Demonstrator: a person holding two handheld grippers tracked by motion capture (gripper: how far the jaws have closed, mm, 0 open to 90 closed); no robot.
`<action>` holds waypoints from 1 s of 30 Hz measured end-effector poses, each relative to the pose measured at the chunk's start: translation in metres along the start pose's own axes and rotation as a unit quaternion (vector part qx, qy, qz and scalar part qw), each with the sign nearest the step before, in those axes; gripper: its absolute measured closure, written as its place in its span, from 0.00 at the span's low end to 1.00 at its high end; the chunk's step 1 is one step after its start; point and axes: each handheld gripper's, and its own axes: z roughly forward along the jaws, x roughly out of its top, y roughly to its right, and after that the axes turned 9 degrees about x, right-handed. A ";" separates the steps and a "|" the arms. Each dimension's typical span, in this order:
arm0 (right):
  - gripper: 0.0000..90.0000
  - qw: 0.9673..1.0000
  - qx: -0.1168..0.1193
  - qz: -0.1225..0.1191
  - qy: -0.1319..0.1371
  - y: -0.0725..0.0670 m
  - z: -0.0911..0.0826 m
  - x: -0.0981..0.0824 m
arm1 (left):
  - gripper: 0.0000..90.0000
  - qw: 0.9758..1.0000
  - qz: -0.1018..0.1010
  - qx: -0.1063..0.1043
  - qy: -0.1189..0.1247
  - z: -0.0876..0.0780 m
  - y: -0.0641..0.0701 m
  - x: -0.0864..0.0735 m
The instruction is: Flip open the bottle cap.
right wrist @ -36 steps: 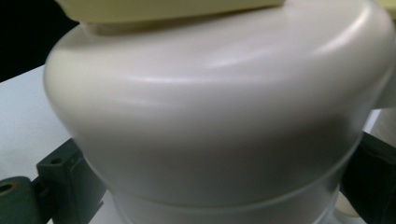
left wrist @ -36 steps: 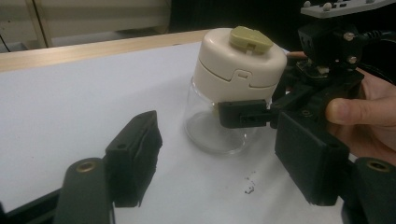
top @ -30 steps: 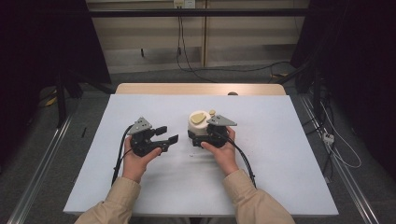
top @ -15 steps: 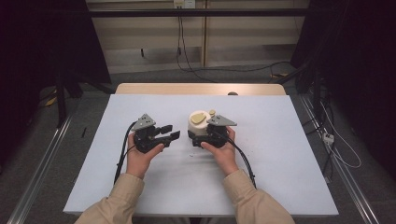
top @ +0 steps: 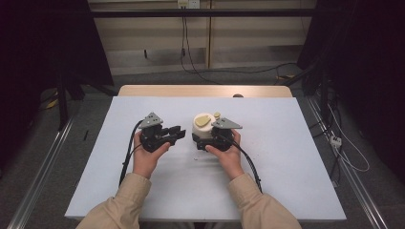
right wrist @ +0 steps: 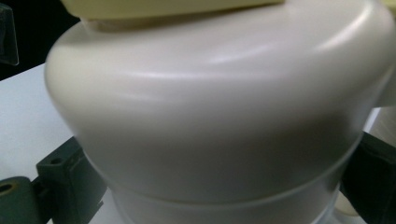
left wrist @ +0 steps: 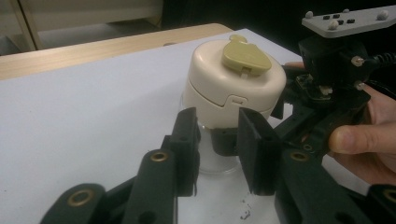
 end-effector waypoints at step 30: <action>0.03 1.000 0.001 -0.002 -0.001 0.000 0.000 0.000 | 1.00 1.000 0.000 -0.014 -0.025 0.015 0.003 0.016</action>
